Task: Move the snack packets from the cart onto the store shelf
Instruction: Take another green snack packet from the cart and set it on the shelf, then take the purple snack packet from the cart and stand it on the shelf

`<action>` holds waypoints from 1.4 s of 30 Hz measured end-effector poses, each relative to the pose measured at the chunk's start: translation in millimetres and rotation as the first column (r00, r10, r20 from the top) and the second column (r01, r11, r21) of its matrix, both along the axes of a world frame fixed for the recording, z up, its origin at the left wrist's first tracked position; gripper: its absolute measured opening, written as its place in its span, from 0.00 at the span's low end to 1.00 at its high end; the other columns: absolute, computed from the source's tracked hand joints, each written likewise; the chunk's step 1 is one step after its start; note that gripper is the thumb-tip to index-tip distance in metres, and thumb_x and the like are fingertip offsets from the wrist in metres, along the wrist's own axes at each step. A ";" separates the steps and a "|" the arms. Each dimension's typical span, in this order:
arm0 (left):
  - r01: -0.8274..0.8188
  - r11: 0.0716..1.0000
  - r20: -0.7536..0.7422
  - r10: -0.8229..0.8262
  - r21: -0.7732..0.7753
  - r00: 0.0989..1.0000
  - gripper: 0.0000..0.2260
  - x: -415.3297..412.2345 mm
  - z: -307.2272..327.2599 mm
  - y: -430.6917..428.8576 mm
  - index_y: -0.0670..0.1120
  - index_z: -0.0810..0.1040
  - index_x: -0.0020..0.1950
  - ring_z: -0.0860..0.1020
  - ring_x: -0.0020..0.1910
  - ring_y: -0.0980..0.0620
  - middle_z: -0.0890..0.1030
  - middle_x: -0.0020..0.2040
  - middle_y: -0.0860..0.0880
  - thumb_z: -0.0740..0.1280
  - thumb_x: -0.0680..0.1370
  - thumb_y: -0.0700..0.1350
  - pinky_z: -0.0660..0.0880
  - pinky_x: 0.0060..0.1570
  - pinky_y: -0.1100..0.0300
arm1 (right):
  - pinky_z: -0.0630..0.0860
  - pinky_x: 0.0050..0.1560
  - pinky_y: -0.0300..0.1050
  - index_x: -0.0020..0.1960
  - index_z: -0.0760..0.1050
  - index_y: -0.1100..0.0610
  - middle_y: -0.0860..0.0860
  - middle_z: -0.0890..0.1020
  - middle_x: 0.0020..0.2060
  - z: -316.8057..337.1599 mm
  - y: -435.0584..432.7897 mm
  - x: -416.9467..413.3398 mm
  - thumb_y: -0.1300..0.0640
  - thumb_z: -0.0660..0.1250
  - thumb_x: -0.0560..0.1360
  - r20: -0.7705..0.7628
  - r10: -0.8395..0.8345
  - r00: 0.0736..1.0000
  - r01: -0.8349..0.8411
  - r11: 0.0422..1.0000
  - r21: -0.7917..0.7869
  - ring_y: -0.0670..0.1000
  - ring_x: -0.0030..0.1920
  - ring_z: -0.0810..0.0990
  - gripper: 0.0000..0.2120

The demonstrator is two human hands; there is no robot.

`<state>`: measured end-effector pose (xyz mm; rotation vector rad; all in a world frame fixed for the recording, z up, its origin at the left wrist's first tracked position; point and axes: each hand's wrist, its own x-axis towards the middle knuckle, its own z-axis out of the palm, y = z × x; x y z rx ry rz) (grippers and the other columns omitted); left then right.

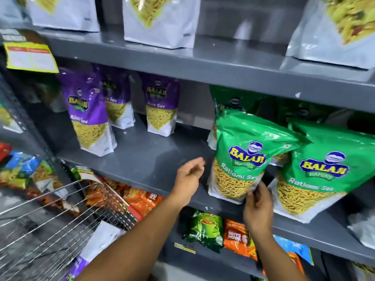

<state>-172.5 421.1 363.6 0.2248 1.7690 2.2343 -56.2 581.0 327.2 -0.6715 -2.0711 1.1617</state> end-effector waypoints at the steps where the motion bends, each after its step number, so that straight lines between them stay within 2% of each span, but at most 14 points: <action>1: -0.012 0.999 -0.039 0.011 -0.038 0.999 0.13 -4.4 -2.0 -18.9 0.48 0.78 0.59 0.79 0.55 0.57 0.82 0.55 0.50 0.65 0.78 0.35 0.73 0.60 0.65 | 0.76 0.54 0.52 0.64 0.69 0.52 0.56 0.79 0.53 0.3 -8.2 3.4 0.59 0.60 0.77 -0.044 0.013 0.999 -0.013 1.000 0.005 0.55 0.52 0.78 0.15; 3: -0.091 0.992 -0.100 0.082 -0.091 0.992 0.12 -11.9 0.1 -61.6 0.48 0.78 0.58 0.80 0.56 0.54 0.83 0.54 0.48 0.66 0.77 0.36 0.73 0.61 0.63 | 0.74 0.59 0.49 0.63 0.69 0.48 0.56 0.76 0.56 1.5 -24.4 13.8 0.61 0.62 0.76 -0.092 0.007 0.996 -0.005 1.000 0.015 0.55 0.57 0.76 0.18; 6: -0.293 0.945 -0.133 0.274 -0.147 0.952 0.11 -24.9 0.8 -148.1 0.44 0.79 0.57 0.80 0.53 0.52 0.82 0.55 0.43 0.68 0.76 0.35 0.74 0.60 0.60 | 0.66 0.67 0.50 0.67 0.66 0.59 0.61 0.72 0.62 0.6 -68.8 26.4 0.52 0.61 0.72 -0.065 0.020 0.998 -0.016 0.997 0.072 0.59 0.64 0.70 0.25; 10: -0.488 0.815 -0.065 0.494 -0.313 0.867 0.11 -31.6 -28.8 -268.2 0.35 0.78 0.58 0.80 0.41 0.59 0.81 0.50 0.42 0.66 0.76 0.34 0.76 0.55 0.59 | 0.60 0.67 0.31 0.59 0.74 0.64 0.57 0.77 0.56 1.7 -136.9 18.2 0.50 0.61 0.71 0.035 0.395 0.918 -0.394 0.899 0.190 0.50 0.60 0.71 0.23; 13: -0.500 0.680 -0.019 0.583 -0.537 0.812 0.10 -16.4 -72.8 -338.4 0.33 0.78 0.56 0.75 0.37 0.56 0.78 0.44 0.44 0.64 0.77 0.33 0.70 0.35 0.77 | 0.65 0.63 0.31 0.52 0.79 0.60 0.50 0.79 0.51 -3.4 -182.5 -12.6 0.50 0.62 0.74 0.138 0.670 0.729 -0.683 0.701 0.207 0.46 0.55 0.75 0.15; 15: -0.414 0.642 0.083 0.598 -0.646 0.797 0.08 3.2 -107.3 -374.5 0.32 0.78 0.54 0.72 0.29 0.57 0.76 0.33 0.47 0.63 0.77 0.32 0.64 0.23 0.77 | 0.67 0.60 0.30 0.51 0.80 0.56 0.48 0.79 0.50 -7.8 -217.8 -37.7 0.55 0.65 0.73 0.220 0.780 0.586 -0.811 0.565 0.154 0.41 0.54 0.76 0.10; 17: -0.312 0.625 0.187 0.602 -0.716 0.776 0.05 24.0 -148.3 -407.9 0.34 0.78 0.45 0.73 0.23 0.64 0.76 0.25 0.49 0.63 0.76 0.29 0.67 0.25 0.75 | 0.67 0.60 0.30 0.52 0.79 0.54 0.47 0.78 0.51 -19.4 -252.8 -65.2 0.57 0.67 0.71 0.337 0.837 0.431 -0.901 0.419 0.111 0.40 0.55 0.75 0.10; 18: -0.258 0.624 0.236 0.595 -0.738 0.768 0.05 31.7 -171.1 -421.4 0.36 0.78 0.43 0.79 0.30 0.62 0.80 0.28 0.45 0.64 0.76 0.30 0.72 0.33 0.72 | 0.68 0.60 0.32 0.53 0.79 0.52 0.47 0.78 0.52 -26.4 -267.6 -78.7 0.57 0.68 0.71 0.418 0.840 0.347 -0.936 0.339 0.095 0.42 0.55 0.75 0.11; 20: -0.091 0.606 0.354 0.573 -0.790 0.739 0.03 49.3 -204.9 -443.1 0.47 0.78 0.45 0.80 0.48 0.54 0.82 0.43 0.42 0.68 0.75 0.40 0.75 0.48 0.63 | 0.70 0.60 0.39 0.57 0.76 0.51 0.50 0.79 0.55 -47.1 -301.1 -105.2 0.54 0.67 0.71 0.591 0.792 0.151 -0.986 0.165 0.032 0.48 0.57 0.76 0.14; 24: 0.095 0.608 0.466 0.489 -0.788 0.738 0.13 63.9 -239.8 -449.6 0.53 0.68 0.33 0.74 0.38 0.60 0.75 0.39 0.49 0.67 0.75 0.43 0.68 0.37 0.66 | 0.67 0.64 0.43 0.66 0.71 0.55 0.56 0.76 0.64 -91.9 -354.6 -133.1 0.52 0.67 0.73 0.810 0.549 -0.207 -0.976 -0.065 -0.206 0.55 0.65 0.73 0.22; 27: 0.163 0.638 0.514 0.415 -0.752 0.751 0.03 56.9 -254.5 -446.2 0.48 0.78 0.46 0.76 0.42 0.62 0.83 0.40 0.52 0.66 0.77 0.41 0.69 0.40 0.70 | 0.69 0.60 0.44 0.66 0.70 0.57 0.58 0.76 0.65 -124.1 -381.7 -136.7 0.51 0.65 0.75 0.855 0.330 -0.400 -0.916 -0.163 -0.366 0.57 0.64 0.73 0.21; 30: 0.224 0.630 0.522 0.338 -0.744 0.783 0.18 38.8 -268.5 -438.4 0.37 0.76 0.62 0.78 0.58 0.45 0.80 0.58 0.39 0.63 0.78 0.47 0.72 0.50 0.60 | 0.69 0.54 0.44 0.62 0.71 0.59 0.59 0.77 0.62 -146.1 -390.8 -134.1 0.53 0.64 0.76 0.839 0.162 -0.519 -0.850 -0.204 -0.486 0.59 0.61 0.75 0.17; 33: 0.282 0.599 0.551 0.326 -0.749 0.769 0.16 22.4 -278.8 -434.1 0.40 0.73 0.65 0.77 0.60 0.41 0.78 0.60 0.39 0.61 0.79 0.45 0.73 0.54 0.58 | 0.70 0.60 0.46 0.66 0.68 0.58 0.61 0.74 0.65 -157.2 -394.6 -134.0 0.50 0.64 0.75 0.821 0.116 -0.559 -0.825 -0.181 -0.535 0.60 0.64 0.73 0.22; 42: 0.478 0.365 0.543 0.097 -0.799 0.834 0.12 2.2 -277.4 -436.8 0.40 0.79 0.52 0.79 0.55 0.40 0.82 0.53 0.38 0.63 0.77 0.47 0.74 0.50 0.55 | 0.68 0.63 0.46 0.69 0.67 0.58 0.59 0.71 0.69 -148.3 -390.4 -144.9 0.53 0.62 0.77 0.836 0.086 -0.542 -0.839 -0.102 -0.534 0.59 0.67 0.70 0.21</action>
